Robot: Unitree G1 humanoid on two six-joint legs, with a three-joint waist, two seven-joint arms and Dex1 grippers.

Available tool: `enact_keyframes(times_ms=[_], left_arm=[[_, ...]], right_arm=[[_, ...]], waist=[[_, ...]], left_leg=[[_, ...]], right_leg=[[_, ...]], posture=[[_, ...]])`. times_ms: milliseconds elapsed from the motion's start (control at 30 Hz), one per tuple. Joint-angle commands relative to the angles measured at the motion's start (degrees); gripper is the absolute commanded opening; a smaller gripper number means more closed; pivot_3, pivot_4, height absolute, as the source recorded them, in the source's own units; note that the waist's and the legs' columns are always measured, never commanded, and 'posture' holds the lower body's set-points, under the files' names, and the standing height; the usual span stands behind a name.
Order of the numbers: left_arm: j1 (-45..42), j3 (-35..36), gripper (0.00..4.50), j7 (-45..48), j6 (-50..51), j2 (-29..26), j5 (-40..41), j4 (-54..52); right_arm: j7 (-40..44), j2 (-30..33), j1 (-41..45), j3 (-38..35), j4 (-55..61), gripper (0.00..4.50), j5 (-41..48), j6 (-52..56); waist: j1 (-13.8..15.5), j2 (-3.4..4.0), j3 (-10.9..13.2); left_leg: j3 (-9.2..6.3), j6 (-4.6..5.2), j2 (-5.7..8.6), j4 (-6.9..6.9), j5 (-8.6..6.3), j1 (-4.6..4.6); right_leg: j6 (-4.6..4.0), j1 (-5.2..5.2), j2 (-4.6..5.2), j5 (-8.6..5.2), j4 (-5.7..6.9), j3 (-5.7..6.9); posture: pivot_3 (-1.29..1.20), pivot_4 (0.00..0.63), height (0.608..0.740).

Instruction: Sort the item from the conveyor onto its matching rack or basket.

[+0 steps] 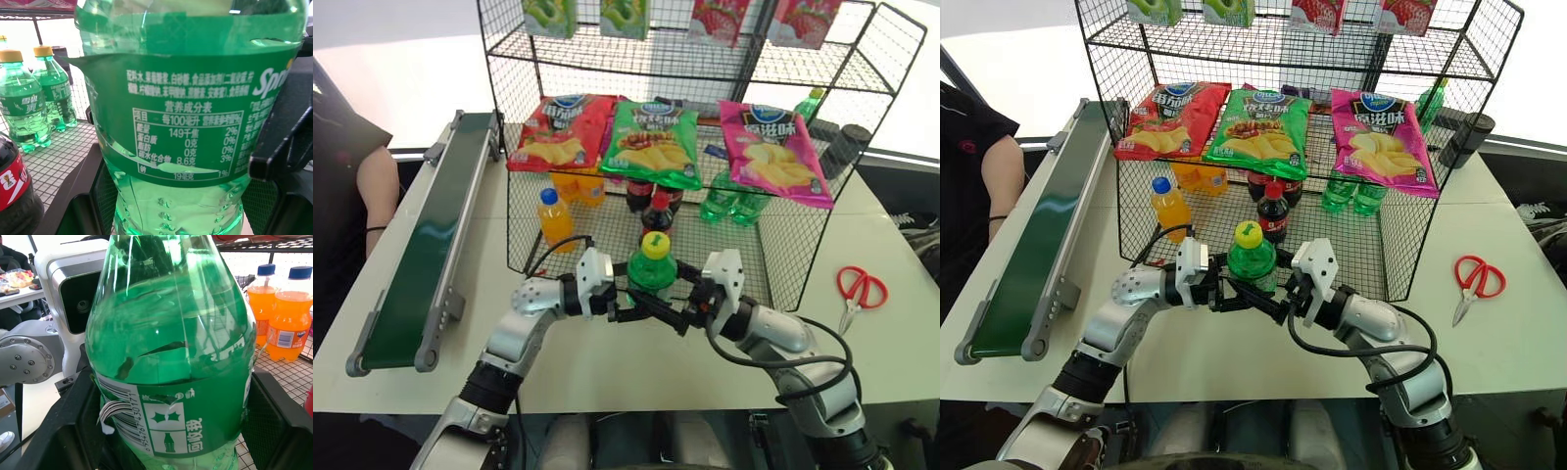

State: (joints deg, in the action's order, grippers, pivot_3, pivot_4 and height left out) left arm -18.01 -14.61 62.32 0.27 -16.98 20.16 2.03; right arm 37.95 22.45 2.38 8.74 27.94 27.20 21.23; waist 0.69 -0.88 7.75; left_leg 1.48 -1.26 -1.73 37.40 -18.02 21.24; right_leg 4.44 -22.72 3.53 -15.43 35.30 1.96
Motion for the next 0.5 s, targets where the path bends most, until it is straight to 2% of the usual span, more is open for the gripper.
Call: enact_keyframes(times_ms=[33,100,333,500], left_arm=[[-0.7,0.1,3.79,0.4,-0.3,0.3,0.3,-1.1],[-0.8,0.4,4.45,-0.5,-1.1,0.2,-0.9,0.0],[1.2,2.0,4.45,-1.2,-1.5,-2.8,-2.8,2.4],[3.8,5.6,4.45,-3.9,-0.8,-4.3,-1.5,0.8]], right_arm=[[-0.7,-0.6,0.6,-1.5,2.5,3.02,0.9,-0.9],[-1.5,-1.1,1.1,-2.0,2.2,3.02,0.6,-1.4],[-5.6,-1.9,2.2,-5.9,-0.7,3.02,-2.9,-5.4],[-10.3,-2.4,-2.0,-10.8,-6.3,3.02,-8.3,-11.9]], waist=[[0.0,0.0,0.0],[0.0,0.0,0.0],[0.0,0.0,0.0],[0.2,0.01,0.0]], left_leg=[[0.0,0.0,0.0,0.0,0.0,0.0],[0.0,0.0,0.0,0.0,0.0,0.0],[0.01,0.0,0.01,0.01,0.0,-0.02],[0.01,0.0,-0.01,0.01,0.0,0.0]], right_leg=[[0.0,0.0,0.0,0.0,0.0,0.0],[0.0,0.0,0.0,0.0,0.0,0.0],[0.0,0.0,-0.04,0.0,0.01,0.0],[0.0,0.0,-0.01,0.0,0.0,0.0]], posture=[[0.0,0.15,0.74],[0.0,0.15,0.74],[0.0,0.15,0.74],[0.0,0.15,0.74]])
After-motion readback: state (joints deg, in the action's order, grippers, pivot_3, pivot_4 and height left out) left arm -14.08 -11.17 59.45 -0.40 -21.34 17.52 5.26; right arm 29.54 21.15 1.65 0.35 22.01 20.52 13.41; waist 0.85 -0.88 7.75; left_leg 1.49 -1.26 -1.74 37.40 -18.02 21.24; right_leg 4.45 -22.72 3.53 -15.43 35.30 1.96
